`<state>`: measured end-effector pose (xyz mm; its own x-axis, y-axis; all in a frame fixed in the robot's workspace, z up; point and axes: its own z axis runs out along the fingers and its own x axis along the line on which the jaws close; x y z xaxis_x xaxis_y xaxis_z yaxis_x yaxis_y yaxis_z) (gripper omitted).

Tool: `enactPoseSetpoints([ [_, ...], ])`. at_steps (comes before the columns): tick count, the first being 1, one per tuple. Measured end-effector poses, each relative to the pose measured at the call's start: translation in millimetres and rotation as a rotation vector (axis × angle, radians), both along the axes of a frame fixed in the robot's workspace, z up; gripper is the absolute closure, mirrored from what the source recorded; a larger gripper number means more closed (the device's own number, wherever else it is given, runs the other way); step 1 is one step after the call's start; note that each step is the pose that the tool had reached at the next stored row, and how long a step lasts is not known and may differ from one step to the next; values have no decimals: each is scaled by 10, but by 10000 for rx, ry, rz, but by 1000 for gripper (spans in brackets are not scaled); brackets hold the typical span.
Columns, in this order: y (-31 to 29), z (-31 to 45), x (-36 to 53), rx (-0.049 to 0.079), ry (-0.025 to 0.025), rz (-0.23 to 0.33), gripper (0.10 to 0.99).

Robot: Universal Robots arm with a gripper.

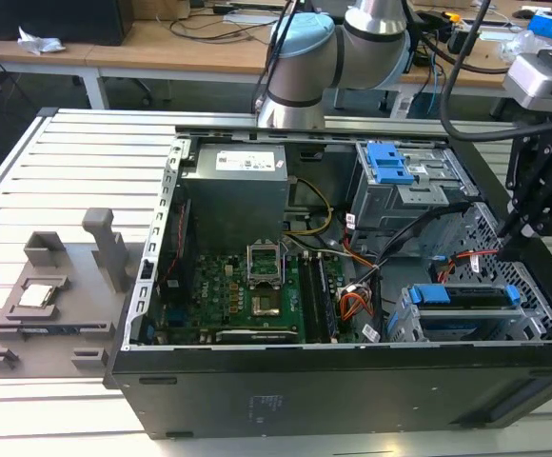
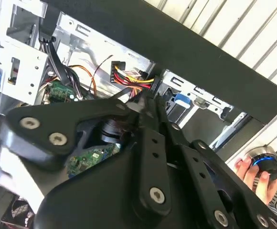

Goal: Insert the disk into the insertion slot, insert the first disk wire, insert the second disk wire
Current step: 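Insert the first disk wire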

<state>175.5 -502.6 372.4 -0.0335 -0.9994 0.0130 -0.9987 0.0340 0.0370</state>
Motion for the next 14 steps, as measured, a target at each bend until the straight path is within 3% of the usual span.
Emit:
enactPoseSetpoints([
  [2,0,0,0,0,0,3,792],
  [3,0,0,0,0,0,3,792],
  [4,0,-1,0,-47,-1,22,725],
  [5,0,-9,0,-195,2,378,725],
  [7,2,-48,1,-278,-2,1135,725],
  [10,8,-141,9,-320,0,1301,725],
  [14,7,-161,33,-453,6,1418,725],
])
